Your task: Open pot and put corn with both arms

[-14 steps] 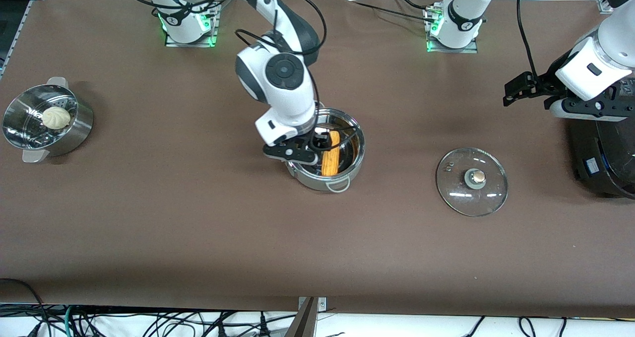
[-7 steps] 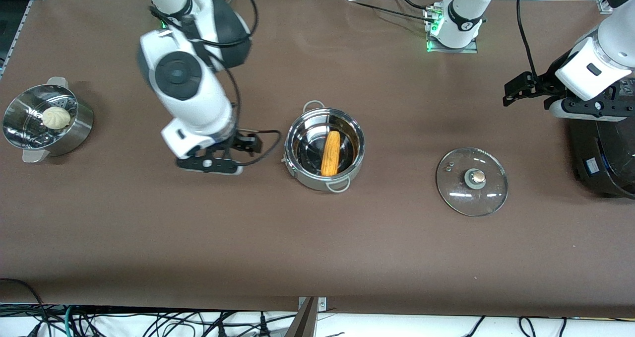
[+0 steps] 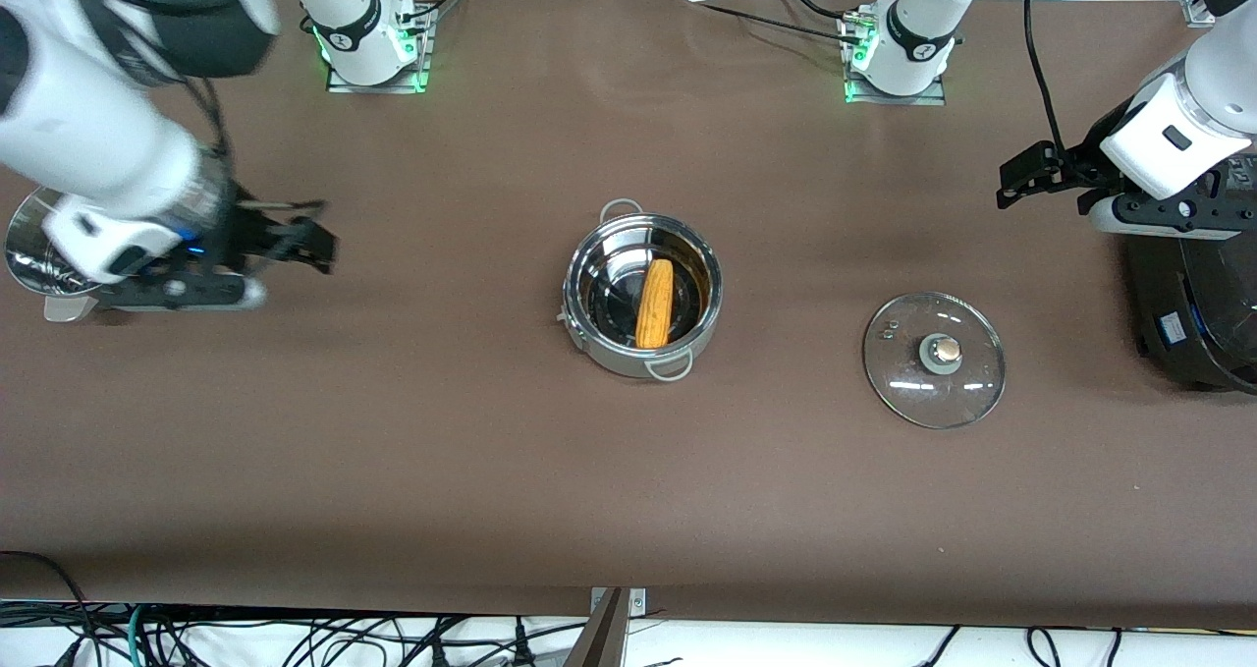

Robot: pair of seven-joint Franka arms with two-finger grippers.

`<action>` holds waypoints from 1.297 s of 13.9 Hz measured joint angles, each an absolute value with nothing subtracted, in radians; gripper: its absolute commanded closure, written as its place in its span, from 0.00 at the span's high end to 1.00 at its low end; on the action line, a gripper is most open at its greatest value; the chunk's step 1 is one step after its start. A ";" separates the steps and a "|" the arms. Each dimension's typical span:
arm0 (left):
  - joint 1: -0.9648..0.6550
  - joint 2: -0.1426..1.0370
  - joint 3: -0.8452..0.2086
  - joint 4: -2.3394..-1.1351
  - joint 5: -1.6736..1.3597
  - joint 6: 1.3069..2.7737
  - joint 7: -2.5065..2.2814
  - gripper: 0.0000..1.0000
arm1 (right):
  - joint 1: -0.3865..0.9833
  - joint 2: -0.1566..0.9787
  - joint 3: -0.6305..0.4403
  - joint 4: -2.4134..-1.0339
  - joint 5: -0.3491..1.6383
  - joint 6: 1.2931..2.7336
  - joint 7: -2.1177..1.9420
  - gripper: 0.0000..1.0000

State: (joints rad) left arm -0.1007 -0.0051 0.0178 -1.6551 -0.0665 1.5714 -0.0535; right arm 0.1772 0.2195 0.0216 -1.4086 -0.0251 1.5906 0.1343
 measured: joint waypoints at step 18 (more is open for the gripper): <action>-0.101 -0.005 0.016 -1.651 -0.066 1.570 -0.051 1.00 | -0.012 0.017 0.070 -1.585 -0.024 1.541 -0.068 1.00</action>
